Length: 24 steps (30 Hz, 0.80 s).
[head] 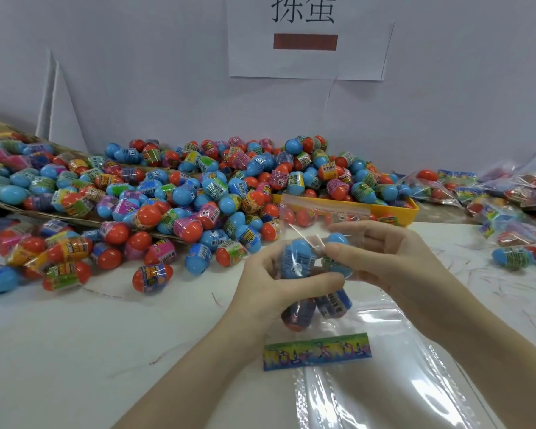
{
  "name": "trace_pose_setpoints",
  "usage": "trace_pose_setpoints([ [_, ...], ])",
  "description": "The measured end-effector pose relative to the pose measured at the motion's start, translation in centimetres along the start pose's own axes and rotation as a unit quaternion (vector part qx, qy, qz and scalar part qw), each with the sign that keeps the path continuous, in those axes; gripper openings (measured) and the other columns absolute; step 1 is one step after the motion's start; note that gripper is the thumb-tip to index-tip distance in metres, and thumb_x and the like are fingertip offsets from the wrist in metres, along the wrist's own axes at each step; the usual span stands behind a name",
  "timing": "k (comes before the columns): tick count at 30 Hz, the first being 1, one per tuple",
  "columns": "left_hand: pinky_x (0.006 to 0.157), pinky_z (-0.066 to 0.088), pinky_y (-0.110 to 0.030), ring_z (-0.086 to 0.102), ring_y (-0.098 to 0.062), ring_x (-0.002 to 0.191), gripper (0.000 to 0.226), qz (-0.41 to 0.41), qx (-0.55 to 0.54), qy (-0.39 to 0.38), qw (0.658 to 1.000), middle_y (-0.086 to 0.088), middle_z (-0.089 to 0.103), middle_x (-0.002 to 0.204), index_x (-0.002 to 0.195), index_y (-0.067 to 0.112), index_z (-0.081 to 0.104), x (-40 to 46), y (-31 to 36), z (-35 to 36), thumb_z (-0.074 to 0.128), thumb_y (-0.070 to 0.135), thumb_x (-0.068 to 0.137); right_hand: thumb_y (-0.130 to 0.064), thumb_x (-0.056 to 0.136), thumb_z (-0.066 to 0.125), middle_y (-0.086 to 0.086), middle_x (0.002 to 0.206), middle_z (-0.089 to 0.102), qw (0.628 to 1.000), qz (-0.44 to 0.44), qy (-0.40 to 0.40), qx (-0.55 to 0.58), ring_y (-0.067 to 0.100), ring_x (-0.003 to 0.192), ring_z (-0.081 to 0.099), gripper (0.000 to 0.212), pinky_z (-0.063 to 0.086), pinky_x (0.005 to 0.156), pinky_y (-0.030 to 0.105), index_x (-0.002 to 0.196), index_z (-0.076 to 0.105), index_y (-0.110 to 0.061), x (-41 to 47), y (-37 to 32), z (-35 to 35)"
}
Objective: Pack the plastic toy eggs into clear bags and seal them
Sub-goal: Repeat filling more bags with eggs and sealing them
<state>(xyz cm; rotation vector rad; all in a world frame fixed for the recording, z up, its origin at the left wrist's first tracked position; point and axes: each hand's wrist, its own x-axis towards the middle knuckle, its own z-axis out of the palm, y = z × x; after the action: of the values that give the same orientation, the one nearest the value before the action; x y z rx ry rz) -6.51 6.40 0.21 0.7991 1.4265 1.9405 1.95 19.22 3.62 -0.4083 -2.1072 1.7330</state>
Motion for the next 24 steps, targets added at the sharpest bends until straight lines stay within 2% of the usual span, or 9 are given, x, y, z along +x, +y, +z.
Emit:
trace_pose_setpoints([
  [3, 0.067, 0.051, -0.018, 0.066, 0.0, 0.081, 0.035, -0.033, 0.044, 0.033, 0.998, 0.01, 0.072, 0.089, 0.087, 0.029, 0.072, 0.3, 0.2, 0.0, 0.079, 0.044, 0.057, -0.035, 0.042, 0.074, -0.001, 0.08, 0.073, 1.0, 0.006, -0.006, 0.006, 0.012, 0.071, 0.069, 0.053, 0.054, 0.056, 0.017, 0.091, 0.066, -0.017, 0.2, 0.1, -0.3],
  [5, 0.067, 0.05, -0.018, 0.063, 0.005, 0.077, 0.025, -0.029, 0.056, 0.089, 0.994, 0.018, 0.071, 0.082, 0.08, 0.025, 0.073, 0.7, 0.3, 0.0, 0.067, 0.046, 0.068, -0.031, 0.041, 0.075, 0.0, 0.078, 0.073, 1.0, 0.015, -0.021, 0.002, 0.012, 0.069, 0.069, 0.049, 0.052, 0.054, 0.017, 0.088, 0.067, -0.017, 0.3, 0.2, -0.4],
  [12, 0.053, 0.049, -0.013, 0.068, -0.007, 0.064, 0.02, -0.009, 0.011, 0.123, 0.992, 0.003, 0.074, 0.077, 0.081, 0.017, 0.07, 0.6, 0.5, -0.2, 0.053, 0.018, 0.09, -0.045, 0.034, 0.075, -0.008, 0.08, 0.072, 0.995, 0.049, -0.06, -0.069, 0.004, 0.071, 0.067, 0.062, 0.05, 0.052, 0.014, 0.093, 0.062, -0.031, 0.2, -0.6, -0.7],
  [14, 0.054, 0.051, -0.014, 0.069, -0.011, 0.064, 0.019, -0.01, 0.008, 0.112, 0.994, 0.001, 0.074, 0.077, 0.081, 0.017, 0.07, 0.5, 0.4, -0.1, 0.053, 0.017, 0.09, -0.054, 0.035, 0.071, -0.014, 0.082, 0.071, 0.995, 0.029, -0.02, -0.091, -0.003, 0.072, 0.064, 0.062, 0.047, 0.051, 0.01, 0.094, 0.059, -0.036, 0.1, -0.7, -0.7],
  [16, 0.058, 0.053, -0.016, 0.07, -0.016, 0.069, 0.02, -0.006, 0.014, 0.101, 0.995, 0.0, 0.075, 0.079, 0.082, 0.017, 0.071, 0.4, 0.4, 0.1, 0.052, 0.017, 0.09, -0.058, 0.046, 0.067, -0.022, 0.088, 0.066, 0.987, -0.07, 0.054, -0.137, -0.009, 0.08, 0.06, 0.051, 0.046, 0.062, 0.008, 0.093, 0.059, -0.04, -0.2, -0.8, -0.3],
  [18, 0.062, 0.055, -0.018, 0.07, -0.017, 0.073, 0.023, -0.003, 0.022, 0.086, 0.996, 0.001, 0.075, 0.08, 0.081, 0.019, 0.072, 0.3, 0.4, 0.3, 0.051, 0.017, 0.09, -0.055, 0.061, 0.062, -0.024, 0.093, 0.063, 0.936, -0.214, 0.117, -0.254, -0.001, 0.09, 0.058, 0.034, 0.044, 0.08, 0.015, 0.092, 0.062, -0.042, -0.6, -0.8, 0.0],
  [19, 0.063, 0.055, -0.018, 0.071, -0.017, 0.073, 0.025, -0.001, 0.027, 0.077, 0.997, 0.001, 0.075, 0.08, 0.08, 0.019, 0.072, 0.2, 0.4, 0.5, 0.05, 0.016, 0.091, -0.052, 0.067, 0.061, -0.019, 0.093, 0.064, 0.897, -0.276, 0.132, -0.318, 0.006, 0.09, 0.058, 0.028, 0.045, 0.083, 0.029, 0.091, 0.066, -0.038, -0.7, -0.7, 0.1],
  [21, 0.061, 0.054, -0.017, 0.071, -0.017, 0.071, 0.028, 0.011, 0.038, 0.06, 0.997, 0.0, 0.074, 0.078, 0.079, 0.017, 0.073, 0.1, 0.6, 0.7, 0.048, 0.012, 0.091, -0.045, 0.074, 0.061, -0.007, 0.086, 0.066, 0.826, -0.351, 0.138, -0.419, 0.02, 0.084, 0.056, 0.025, 0.041, 0.073, 0.044, 0.085, 0.073, -0.027, -0.9, -0.4, 0.2],
  [24, 0.055, 0.051, -0.015, 0.07, -0.013, 0.063, 0.031, 0.029, 0.047, 0.042, 0.998, 0.002, 0.072, 0.069, 0.074, 0.013, 0.07, -0.1, 0.8, 1.0, 0.045, 0.006, 0.092, -0.039, 0.076, 0.062, -0.003, 0.078, 0.067, 0.758, -0.393, 0.143, -0.501, 0.025, 0.076, 0.055, 0.02, 0.035, 0.066, 0.039, 0.081, 0.075, -0.024, -0.7, 0.0, 0.5],
])
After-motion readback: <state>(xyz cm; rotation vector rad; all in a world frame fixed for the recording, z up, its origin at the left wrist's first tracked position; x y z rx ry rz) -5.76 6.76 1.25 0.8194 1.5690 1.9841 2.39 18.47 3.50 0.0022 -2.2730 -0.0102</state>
